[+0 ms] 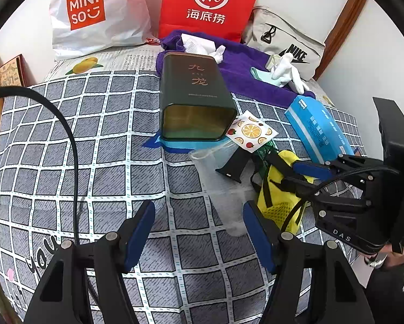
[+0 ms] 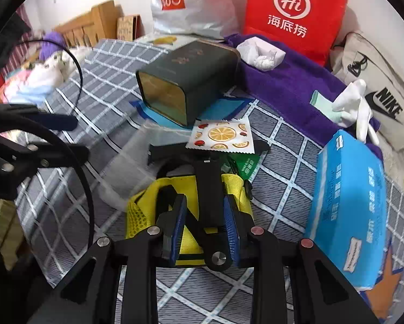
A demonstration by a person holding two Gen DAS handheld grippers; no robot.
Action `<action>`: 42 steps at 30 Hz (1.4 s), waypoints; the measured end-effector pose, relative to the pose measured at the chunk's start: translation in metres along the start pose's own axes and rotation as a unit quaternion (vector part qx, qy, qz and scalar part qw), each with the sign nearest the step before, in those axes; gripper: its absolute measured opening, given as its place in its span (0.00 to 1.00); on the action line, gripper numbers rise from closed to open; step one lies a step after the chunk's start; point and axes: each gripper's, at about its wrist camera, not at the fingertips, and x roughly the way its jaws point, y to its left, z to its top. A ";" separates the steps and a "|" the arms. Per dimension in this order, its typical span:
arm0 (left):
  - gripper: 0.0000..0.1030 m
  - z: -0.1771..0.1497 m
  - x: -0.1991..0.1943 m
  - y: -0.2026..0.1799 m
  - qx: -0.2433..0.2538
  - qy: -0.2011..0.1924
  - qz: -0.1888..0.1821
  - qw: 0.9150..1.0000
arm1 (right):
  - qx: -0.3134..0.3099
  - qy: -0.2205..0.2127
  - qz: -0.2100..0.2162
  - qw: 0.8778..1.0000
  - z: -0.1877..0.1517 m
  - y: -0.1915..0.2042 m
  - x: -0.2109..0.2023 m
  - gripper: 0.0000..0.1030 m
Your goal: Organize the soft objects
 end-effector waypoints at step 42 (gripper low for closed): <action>0.64 0.033 0.048 -0.019 0.052 0.018 -0.035 0.998 | 0.038 0.005 0.104 0.994 -0.004 -0.030 0.011 0.22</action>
